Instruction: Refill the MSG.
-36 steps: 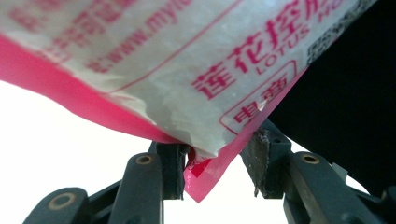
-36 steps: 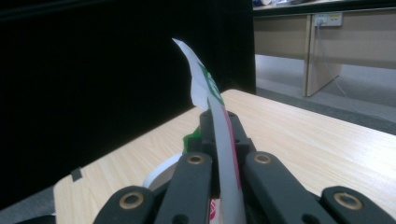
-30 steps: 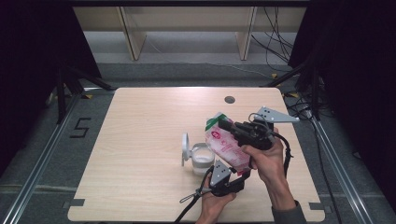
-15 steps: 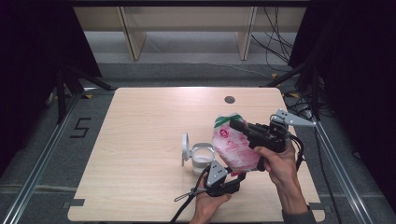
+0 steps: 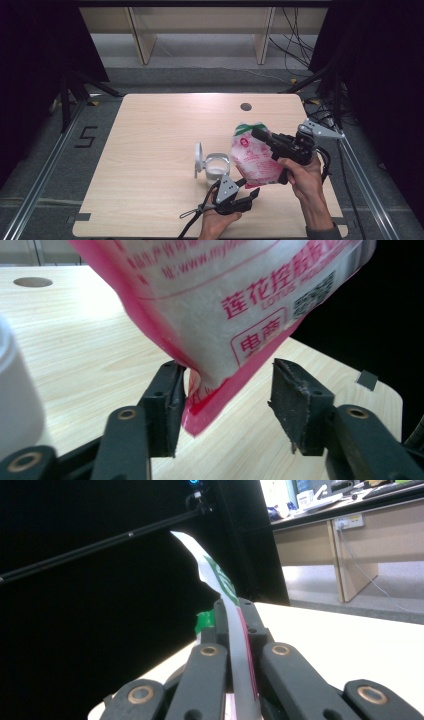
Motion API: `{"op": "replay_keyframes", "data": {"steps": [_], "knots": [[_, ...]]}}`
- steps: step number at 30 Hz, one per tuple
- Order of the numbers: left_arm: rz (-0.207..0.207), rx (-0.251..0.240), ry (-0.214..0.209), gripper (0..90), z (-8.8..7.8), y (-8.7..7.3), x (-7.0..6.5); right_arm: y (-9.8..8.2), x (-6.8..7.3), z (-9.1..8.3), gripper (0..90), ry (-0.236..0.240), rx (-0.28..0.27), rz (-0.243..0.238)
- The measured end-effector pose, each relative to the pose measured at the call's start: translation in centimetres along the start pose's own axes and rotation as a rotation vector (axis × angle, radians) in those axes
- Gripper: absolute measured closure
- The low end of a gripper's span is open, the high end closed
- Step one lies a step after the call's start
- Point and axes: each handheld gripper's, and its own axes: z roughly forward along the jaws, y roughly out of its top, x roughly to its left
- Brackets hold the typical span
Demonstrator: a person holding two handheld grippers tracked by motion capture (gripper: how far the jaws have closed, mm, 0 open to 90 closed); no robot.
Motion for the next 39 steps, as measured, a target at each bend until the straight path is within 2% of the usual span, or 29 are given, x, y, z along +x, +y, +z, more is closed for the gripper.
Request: {"op": "replay_keyframes", "data": {"steps": [1, 2, 4, 5, 7, 11, 13, 14, 15, 16, 17, 19, 21, 23, 24, 25, 27, 28, 29, 30, 31, 32, 33, 35, 36, 37, 38, 39], "knots": [[0.007, 0.008, -0.007, 46.5, -0.2, 0.0, 0.1, -0.1, -0.2, 0.0, 90.0, 0.001, -0.003, -0.008], [-0.001, 0.000, -0.012, 46.4, -0.4, 0.0, 0.1, -0.2, -0.3, 0.0, 90.0, -0.001, -0.002, -0.004], [0.014, 0.011, -0.031, 46.3, -1.0, 0.1, 0.2, -0.5, -0.5, -0.1, 90.0, -0.019, 0.002, 0.011], [0.015, 0.016, -0.022, 46.1, -1.3, 0.1, 0.2, -0.6, -0.8, -0.1, 90.0, -0.023, 0.003, 0.007], [0.034, 0.006, -0.039, 45.0, -2.0, 0.1, 0.7, -0.9, -1.3, -0.1, 90.0, -0.040, 0.007, 0.006], [0.038, 0.024, -0.036, 45.5, -3.2, 0.0, 1.7, -1.6, -2.2, -0.3, 90.0, -0.067, 0.028, 0.036], [0.025, 0.016, -0.042, 45.7, -3.7, -0.1, 2.0, -2.0, -2.8, -0.3, 90.0, -0.071, 0.027, 0.031], [0.039, 0.022, -0.046, 45.8, -4.0, -0.2, 2.2, -2.3, -3.0, -0.3, 90.0, -0.077, 0.036, 0.020], [0.043, 0.036, -0.033, 45.9, -4.4, -0.3, 2.2, -2.5, -3.0, -0.3, 90.0, -0.082, 0.046, 0.055], [0.043, 0.023, -0.036, 46.0, -4.6, -0.4, 2.5, -2.6, -3.3, -0.3, 90.0, -0.086, 0.051, 0.026], [0.047, 0.023, -0.027, 46.0, -5.0, -0.5, 2.7, -2.9, -3.3, -0.3, 90.0, -0.084, 0.055, 0.052], [0.012, 0.020, 0.002, 45.7, -5.7, -0.5, 3.2, -3.3, -3.6, -0.6, 90.0, -0.096, 0.066, 0.043], [0.048, 0.024, 0.029, 45.8, -6.5, -0.3, 4.1, -3.5, -3.8, -1.2, 90.0, -0.098, 0.061, 0.037], [0.040, 0.020, 0.043, 45.5, -7.1, -0.2, 4.5, -3.5, -3.7, -1.9, 90.0, -0.114, 0.066, 0.049], [0.041, 0.014, 0.043, 45.2, -7.4, -0.2, 4.7, -3.6, -3.9, -2.4, 90.0, -0.122, 0.064, 0.035], [0.043, 0.017, 0.047, 44.8, -7.7, -0.2, 4.8, -3.7, -3.8, -2.8, 90.0, -0.117, 0.062, 0.055], [0.034, 0.003, 0.052, 44.2, -7.9, -0.2, 5.1, -3.8, -4.1, -3.6, 90.0, -0.121, 0.062, 0.030], [0.044, 0.001, 0.048, 44.1, -8.1, -0.2, 5.3, -3.9, -4.2, -4.1, 90.0, -0.128, 0.068, 0.031], [0.024, 0.011, 0.065, 44.1, -8.3, -0.2, 5.2, -4.0, -4.2, -4.5, 90.0, -0.124, 0.069, 0.042], [0.016, -0.001, 0.059, 44.3, -8.3, -0.2, 5.3, -4.2, -4.2, -4.8, 90.0, -0.129, 0.057, 0.054], [0.050, 0.010, 0.064, 44.4, -8.5, -0.1, 5.5, -4.3, -4.4, -5.1, 90.0, -0.128, 0.049, 0.044], [0.022, 0.006, 0.069, 44.4, -8.6, -0.1, 5.5, -4.3, -4.5, -5.4, 90.0, -0.133, 0.049, 0.051], [0.012, -0.008, 0.066, 44.5, -8.6, -0.1, 5.7, -4.4, -4.7, -5.7, 90.0, -0.142, 0.049, 0.050], [0.012, -0.016, 0.070, 44.7, -8.8, 0.0, 5.8, -4.6, -4.9, -6.2, 90.0, -0.164, 0.069, 0.053], [0.037, -0.009, 0.077, 44.8, -9.0, 0.1, 6.0, -4.7, -5.1, -6.3, 90.0, -0.170, 0.069, 0.049], [0.040, -0.013, 0.079, 44.8, -9.1, 0.1, 6.1, -4.8, -5.3, -6.4, 90.0, -0.168, 0.054, 0.041], [0.040, -0.012, 0.083, 44.8, -9.1, 0.1, 6.1, -4.8, -5.2, -6.6, 90.0, -0.174, 0.059, 0.051], [0.043, -0.006, 0.084, 44.9, -9.2, 0.1, 6.2, -4.9, -5.3, -6.7, 90.0, -0.184, 0.063, 0.039]]}}
